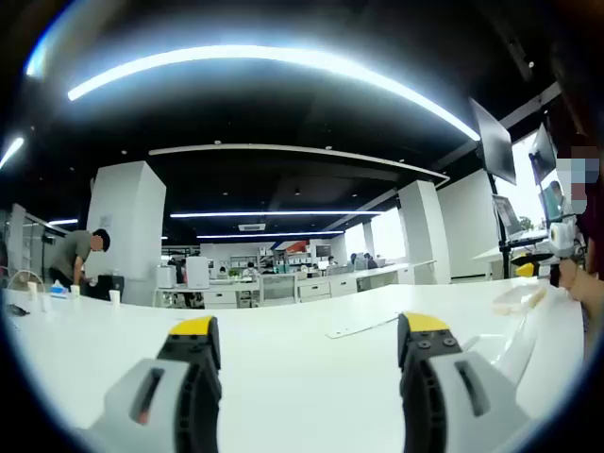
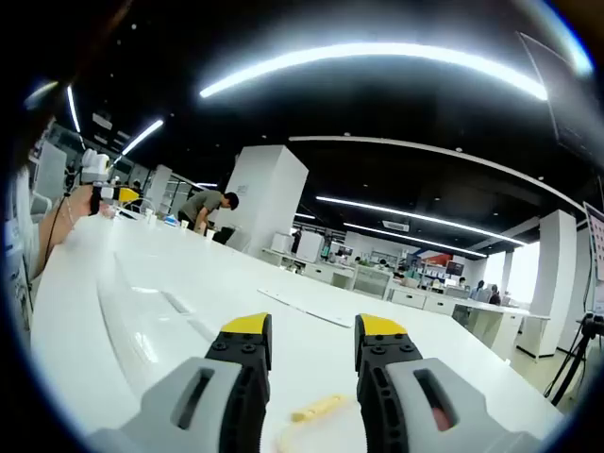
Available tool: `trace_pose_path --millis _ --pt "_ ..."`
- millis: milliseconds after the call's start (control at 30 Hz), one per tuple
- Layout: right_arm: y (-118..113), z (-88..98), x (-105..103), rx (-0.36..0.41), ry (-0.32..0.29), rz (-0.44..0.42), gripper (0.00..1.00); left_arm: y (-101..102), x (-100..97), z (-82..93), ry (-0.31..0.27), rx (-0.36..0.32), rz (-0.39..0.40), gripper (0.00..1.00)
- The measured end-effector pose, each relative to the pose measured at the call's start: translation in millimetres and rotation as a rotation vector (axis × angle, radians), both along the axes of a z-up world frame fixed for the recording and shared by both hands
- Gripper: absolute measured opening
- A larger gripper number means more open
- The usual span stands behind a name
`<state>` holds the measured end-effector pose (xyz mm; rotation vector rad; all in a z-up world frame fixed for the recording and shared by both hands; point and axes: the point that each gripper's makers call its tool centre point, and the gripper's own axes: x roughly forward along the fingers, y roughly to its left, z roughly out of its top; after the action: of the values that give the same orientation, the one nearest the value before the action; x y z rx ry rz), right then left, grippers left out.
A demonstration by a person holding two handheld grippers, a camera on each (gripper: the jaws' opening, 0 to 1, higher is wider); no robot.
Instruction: Snap each plastic latch of the storage box into its locked position after aligning the lid with the box until every specified latch is closed and the lid sits flush.
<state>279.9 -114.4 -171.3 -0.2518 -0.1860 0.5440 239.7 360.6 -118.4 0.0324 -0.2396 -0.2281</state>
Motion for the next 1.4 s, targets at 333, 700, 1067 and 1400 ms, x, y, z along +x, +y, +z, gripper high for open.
trace_pose_path --millis 333,700,1067,1400 --pt "1 0.9 -1 -0.006 -0.006 0.006 0.34 -4 2.1 -4.7 0.015 0.007 0.005 0.77" --pt "4 0.5 -3 -0.015 -0.006 0.013 0.34 -6 2.9 -7.3 0.023 0.02 0.006 0.77" --pt "9 -0.2 -6 -0.035 -0.012 0.031 0.34 -5 3.4 -9.3 0.033 0.034 0.013 0.77" --pt "13 4.1 -11 -0.041 -0.031 0.047 0.34 -15 0.4 -7.1 0.022 0.041 -0.016 0.77"
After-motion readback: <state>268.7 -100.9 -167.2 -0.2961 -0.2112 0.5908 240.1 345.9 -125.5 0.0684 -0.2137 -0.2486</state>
